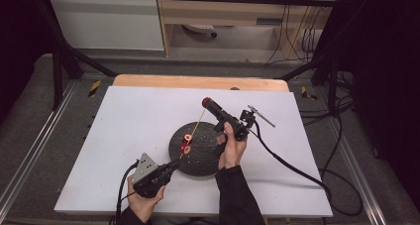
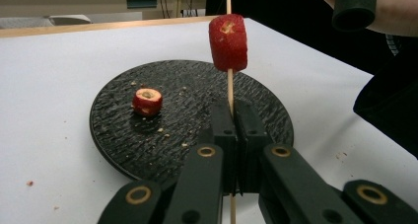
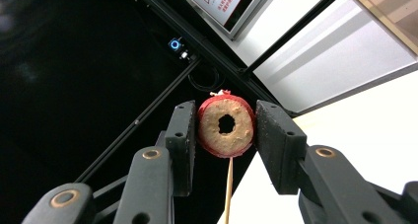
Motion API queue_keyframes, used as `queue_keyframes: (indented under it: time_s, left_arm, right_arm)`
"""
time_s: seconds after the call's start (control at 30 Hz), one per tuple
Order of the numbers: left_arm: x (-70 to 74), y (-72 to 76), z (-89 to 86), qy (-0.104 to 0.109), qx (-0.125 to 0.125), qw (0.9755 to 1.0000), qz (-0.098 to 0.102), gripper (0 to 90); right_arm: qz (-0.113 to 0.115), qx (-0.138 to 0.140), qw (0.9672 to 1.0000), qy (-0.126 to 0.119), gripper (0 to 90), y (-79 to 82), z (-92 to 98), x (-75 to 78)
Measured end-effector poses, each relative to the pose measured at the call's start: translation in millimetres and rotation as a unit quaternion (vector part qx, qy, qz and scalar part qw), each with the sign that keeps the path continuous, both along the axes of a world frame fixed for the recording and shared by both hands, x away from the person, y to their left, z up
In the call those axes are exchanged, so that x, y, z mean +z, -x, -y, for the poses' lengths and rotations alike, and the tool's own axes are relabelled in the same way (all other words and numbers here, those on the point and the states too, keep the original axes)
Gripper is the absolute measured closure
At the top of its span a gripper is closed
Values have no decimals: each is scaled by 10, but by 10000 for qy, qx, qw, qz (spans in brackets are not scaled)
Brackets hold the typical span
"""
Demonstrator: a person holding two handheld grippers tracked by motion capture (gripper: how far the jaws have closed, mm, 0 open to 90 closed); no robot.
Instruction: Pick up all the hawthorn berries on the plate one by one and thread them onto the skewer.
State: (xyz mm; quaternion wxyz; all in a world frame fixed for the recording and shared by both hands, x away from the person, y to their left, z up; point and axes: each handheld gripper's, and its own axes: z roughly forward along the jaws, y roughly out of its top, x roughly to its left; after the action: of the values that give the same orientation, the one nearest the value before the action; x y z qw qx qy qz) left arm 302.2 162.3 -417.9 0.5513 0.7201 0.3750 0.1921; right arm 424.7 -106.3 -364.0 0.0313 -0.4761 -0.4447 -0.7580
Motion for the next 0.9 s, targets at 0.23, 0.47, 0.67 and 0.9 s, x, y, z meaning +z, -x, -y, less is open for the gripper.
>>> queue_keyframes:
  time_s: [0.23, 0.47, 0.67, 0.9]
  left_arm:
    - [-4, -12, 23, 20, 25, 10000, 13, 882]
    - [0, -10, 102, 65, 96, 9999, -45, 882]
    - [6, -30, 161, 160, 154, 9996, -155, 882]
    - [39, -53, 209, 200, 171, 9994, -204, 884]
  right_arm:
    - [-35, 35, 10000, -64, 613, 1, -14, -19]
    - [-55, 19, 9999, -139, 614, 3, -23, -29]
    - [-70, 23, 9998, -167, 614, 12, -44, -57]
    - [-109, 37, 9998, -135, 616, 38, -58, -71]
